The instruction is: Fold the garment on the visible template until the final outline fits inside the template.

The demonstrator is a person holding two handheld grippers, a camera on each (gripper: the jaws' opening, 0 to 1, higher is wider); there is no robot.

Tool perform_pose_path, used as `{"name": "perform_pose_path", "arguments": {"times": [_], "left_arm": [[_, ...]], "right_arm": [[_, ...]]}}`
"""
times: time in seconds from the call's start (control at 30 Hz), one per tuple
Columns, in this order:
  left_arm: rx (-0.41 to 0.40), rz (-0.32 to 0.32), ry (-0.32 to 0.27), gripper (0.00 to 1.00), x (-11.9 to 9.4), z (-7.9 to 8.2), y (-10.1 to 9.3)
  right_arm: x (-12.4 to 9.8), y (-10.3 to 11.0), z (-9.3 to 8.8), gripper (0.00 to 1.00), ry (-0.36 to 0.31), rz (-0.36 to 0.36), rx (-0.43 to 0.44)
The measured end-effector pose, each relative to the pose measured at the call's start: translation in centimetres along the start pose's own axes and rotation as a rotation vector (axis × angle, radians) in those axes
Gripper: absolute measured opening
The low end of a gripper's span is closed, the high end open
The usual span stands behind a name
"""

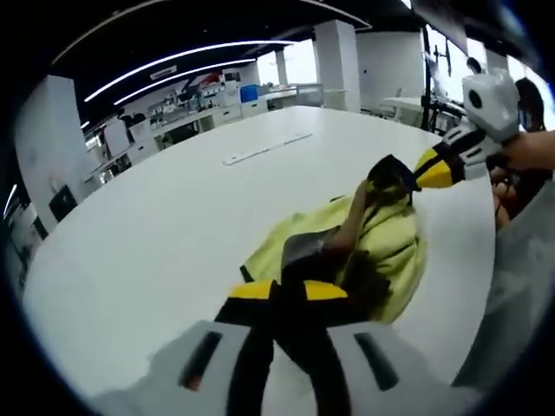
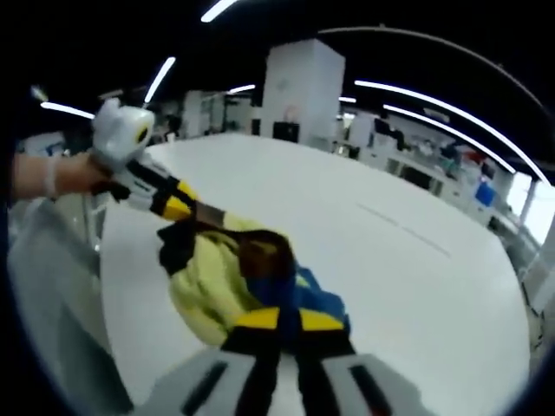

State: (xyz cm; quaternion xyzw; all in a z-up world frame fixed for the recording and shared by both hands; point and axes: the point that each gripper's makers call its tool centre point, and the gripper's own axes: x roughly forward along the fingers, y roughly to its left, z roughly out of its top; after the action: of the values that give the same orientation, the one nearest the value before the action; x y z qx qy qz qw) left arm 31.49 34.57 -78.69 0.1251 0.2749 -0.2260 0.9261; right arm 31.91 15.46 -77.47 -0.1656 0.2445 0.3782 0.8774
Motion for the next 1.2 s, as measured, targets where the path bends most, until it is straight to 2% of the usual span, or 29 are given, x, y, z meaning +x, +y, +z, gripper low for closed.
{"name": "perform_pose_path", "arguments": {"times": [0.03, 0.2, 0.33, 0.6, 0.73, 0.83, 1.03, 1.2], "left_arm": [[-0.007, -0.004, -0.004, 0.0, 0.0, 0.1, 0.0], [-0.013, -0.007, -0.004, 0.0, 0.1, 0.0, 0.1], [-0.02, -0.01, -0.003, 0.0, 0.1, -0.1, 0.0], [-0.027, -0.016, -0.003, 0.0, 0.0, -0.2, -0.1], [-0.036, -0.022, -0.004, 0.0, -0.2, -0.2, -0.2], [-0.053, -0.049, -0.005, 0.0, -0.7, 0.2, -0.5], [-0.06, -0.043, -0.031, 0.0, -2.0, 2.2, 0.8], [-0.04, -0.03, -0.081, 0.0, -3.3, 4.8, 2.5]], "right_arm": [[0.0, -0.1, 0.1, 0.0, -0.005, -0.002, 0.004], [-0.7, 0.1, 0.7, 0.04, -0.033, -0.016, -0.013], [-0.8, 0.5, 0.9, 0.02, -0.051, -0.015, -0.039], [0.6, 0.5, -0.6, 0.01, -0.003, -0.023, -0.04], [0.3, 0.4, -0.4, 0.0, -0.002, -0.028, -0.046], [-0.3, 0.2, -0.1, 0.0, 0.002, -0.031, -0.067], [-2.0, -0.9, 2.3, 0.0, -0.063, -0.034, -0.052], [-4.0, -2.2, 5.7, 0.0, -0.146, -0.047, -0.022]]}}
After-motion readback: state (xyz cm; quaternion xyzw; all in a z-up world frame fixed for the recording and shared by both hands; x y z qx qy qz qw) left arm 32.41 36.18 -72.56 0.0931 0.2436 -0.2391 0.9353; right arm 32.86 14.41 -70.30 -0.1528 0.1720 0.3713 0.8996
